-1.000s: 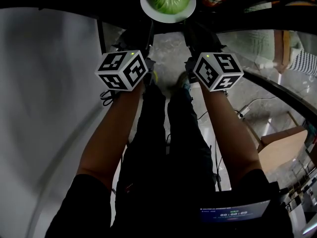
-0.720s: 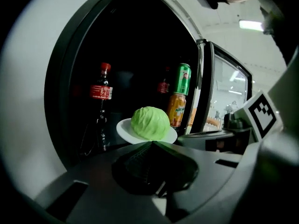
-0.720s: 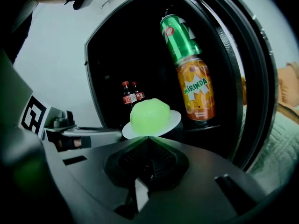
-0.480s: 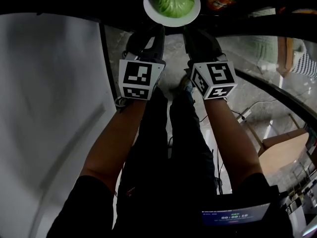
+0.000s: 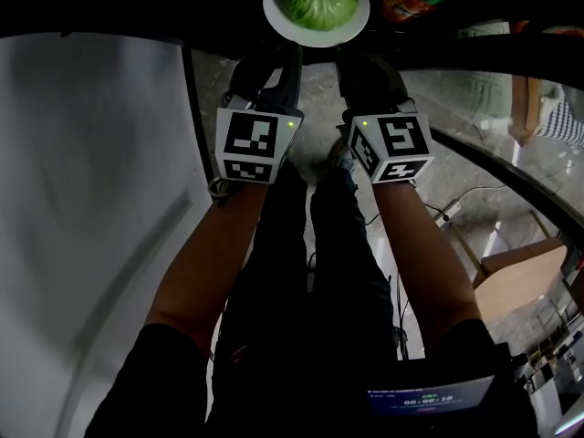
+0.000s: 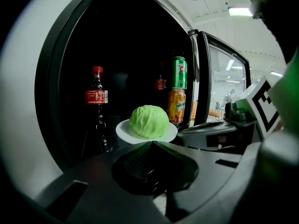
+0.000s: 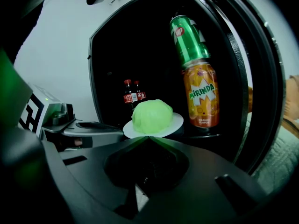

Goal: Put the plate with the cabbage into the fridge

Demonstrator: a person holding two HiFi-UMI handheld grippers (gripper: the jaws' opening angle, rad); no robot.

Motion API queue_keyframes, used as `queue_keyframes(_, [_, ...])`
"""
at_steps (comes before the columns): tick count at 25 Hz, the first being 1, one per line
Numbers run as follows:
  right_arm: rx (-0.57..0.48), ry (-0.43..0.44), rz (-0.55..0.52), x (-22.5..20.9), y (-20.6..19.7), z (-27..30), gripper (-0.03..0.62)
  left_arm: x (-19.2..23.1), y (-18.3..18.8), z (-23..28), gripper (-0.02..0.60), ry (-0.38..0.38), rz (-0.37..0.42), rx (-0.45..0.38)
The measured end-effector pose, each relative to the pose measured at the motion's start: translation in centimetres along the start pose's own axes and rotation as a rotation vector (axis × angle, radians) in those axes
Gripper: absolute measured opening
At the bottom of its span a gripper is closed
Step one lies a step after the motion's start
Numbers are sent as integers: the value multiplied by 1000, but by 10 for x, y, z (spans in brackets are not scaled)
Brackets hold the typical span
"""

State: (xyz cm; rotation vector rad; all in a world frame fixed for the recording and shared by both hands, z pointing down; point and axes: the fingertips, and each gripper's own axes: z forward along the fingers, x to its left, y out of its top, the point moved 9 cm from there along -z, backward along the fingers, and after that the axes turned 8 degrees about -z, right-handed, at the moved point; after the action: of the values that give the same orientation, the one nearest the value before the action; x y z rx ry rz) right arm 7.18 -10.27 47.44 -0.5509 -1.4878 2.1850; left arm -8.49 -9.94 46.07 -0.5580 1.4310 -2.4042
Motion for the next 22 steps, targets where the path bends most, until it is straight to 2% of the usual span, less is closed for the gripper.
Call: queue_keyframes(22, [-1,-16,12,-16,8,26,6,14,12,25,5,11,-48,31])
